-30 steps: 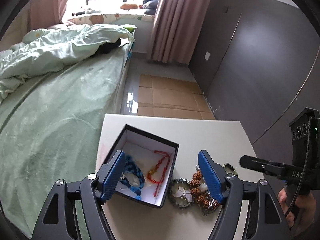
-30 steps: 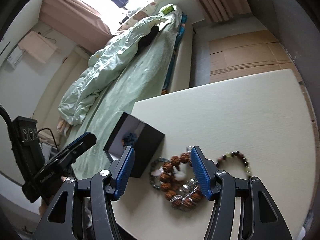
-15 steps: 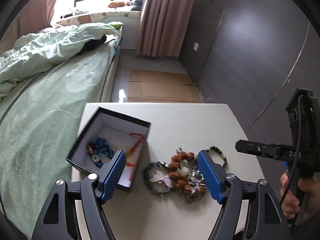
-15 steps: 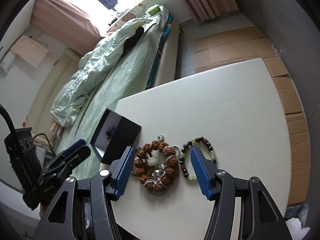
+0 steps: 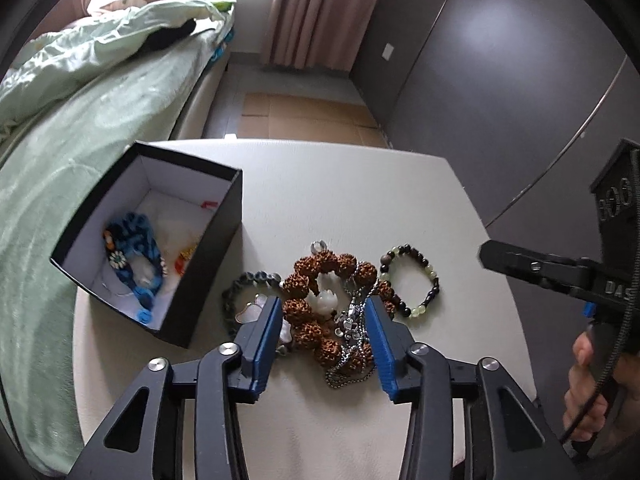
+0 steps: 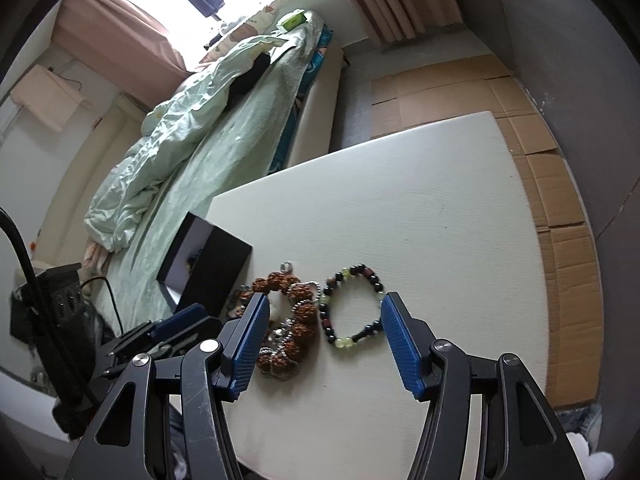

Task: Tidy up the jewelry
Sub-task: 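Close the left tool on the brown bead bracelet and lift it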

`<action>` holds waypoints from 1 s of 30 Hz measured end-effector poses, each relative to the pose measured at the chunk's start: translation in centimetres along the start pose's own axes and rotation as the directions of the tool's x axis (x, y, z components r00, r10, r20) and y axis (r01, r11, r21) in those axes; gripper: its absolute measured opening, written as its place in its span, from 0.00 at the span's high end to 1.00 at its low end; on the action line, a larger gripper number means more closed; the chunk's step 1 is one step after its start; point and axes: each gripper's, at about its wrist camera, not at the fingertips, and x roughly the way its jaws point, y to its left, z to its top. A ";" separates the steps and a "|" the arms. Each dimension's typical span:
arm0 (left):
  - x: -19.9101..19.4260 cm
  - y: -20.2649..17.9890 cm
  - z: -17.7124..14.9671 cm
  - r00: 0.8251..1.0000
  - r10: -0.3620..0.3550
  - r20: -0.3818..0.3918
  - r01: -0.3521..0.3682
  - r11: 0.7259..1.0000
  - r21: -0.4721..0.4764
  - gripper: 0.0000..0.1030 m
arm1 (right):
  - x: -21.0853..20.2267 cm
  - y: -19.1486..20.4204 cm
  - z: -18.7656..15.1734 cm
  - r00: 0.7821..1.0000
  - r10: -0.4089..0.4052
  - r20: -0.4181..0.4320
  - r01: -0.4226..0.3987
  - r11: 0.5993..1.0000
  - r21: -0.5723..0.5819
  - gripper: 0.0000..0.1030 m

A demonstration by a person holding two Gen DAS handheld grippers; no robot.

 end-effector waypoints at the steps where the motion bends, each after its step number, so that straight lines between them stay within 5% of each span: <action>1: 0.4 0.0 0.0 1.000 0.009 -0.008 -0.009 1.000 -0.003 0.58 | -0.1 -0.1 -0.1 1.000 -0.002 0.001 0.002 1.000 0.001 0.43; 15: 4.1 0.5 -0.3 0.997 0.062 -0.055 -0.064 0.997 -0.033 0.67 | -1.1 -1.3 -0.1 1.000 -0.018 0.017 0.017 1.000 0.016 0.43; 17: 4.1 0.6 -0.1 0.997 0.044 -0.060 -0.047 0.998 -0.042 0.80 | -1.0 -1.3 -0.2 1.000 -0.020 0.014 0.020 1.000 0.016 0.43; 25: 1.5 0.1 1.0 1.000 0.008 -0.004 -0.008 0.999 -0.035 0.80 | 1.1 -0.9 -0.3 0.997 -0.063 -0.042 0.062 0.998 -0.023 0.45; 30: -1.0 -0.8 1.7 0.999 -0.021 0.045 0.021 1.000 -0.004 0.80 | 2.9 -0.9 -0.4 0.988 -0.131 -0.084 0.126 0.990 -0.064 0.54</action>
